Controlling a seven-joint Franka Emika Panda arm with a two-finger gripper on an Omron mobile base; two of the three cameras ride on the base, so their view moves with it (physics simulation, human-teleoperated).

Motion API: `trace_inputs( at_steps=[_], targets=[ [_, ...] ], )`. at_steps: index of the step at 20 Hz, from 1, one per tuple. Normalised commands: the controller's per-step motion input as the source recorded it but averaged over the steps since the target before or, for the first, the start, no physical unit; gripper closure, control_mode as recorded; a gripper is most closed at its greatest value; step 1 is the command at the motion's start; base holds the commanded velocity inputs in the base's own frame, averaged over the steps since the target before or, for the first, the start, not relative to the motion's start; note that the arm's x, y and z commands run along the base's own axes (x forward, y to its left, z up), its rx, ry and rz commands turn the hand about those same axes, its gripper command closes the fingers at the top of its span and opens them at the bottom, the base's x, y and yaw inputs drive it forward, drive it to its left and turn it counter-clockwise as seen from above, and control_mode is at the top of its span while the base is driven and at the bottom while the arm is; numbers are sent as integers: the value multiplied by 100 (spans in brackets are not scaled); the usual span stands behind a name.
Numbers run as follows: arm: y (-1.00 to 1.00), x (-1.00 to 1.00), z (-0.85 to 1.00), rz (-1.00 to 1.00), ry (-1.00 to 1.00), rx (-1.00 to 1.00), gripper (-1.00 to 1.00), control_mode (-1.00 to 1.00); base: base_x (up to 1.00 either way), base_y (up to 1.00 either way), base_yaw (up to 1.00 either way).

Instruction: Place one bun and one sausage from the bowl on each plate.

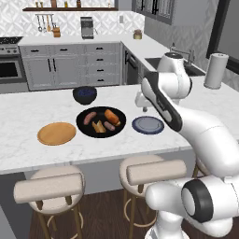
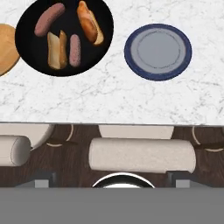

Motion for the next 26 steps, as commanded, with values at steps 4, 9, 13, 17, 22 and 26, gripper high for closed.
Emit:
trace_inputs(
  at_steps=[4, 9, 13, 17, 22, 26],
  targets=[
    [54, 58, -9, 0, 2, -2, -100, -100, 0, 0, 0],
    [34, 54, -48, 1, 2, -2, -100, -100, 0, 0, 0],
    [19, 30, -80, 0, 5, 0, -100, -100, 0, 0, 0],
    [24, 41, -19, 0, 0, 0, -100, -100, 0, 0, 0],
    [26, 50, 0, 0, 0, 0, -100, -100, 0, 0, 0],
    [29, 51, -5, 0, 1, 0, -100, -100, 0, 0, 0]
  ],
)
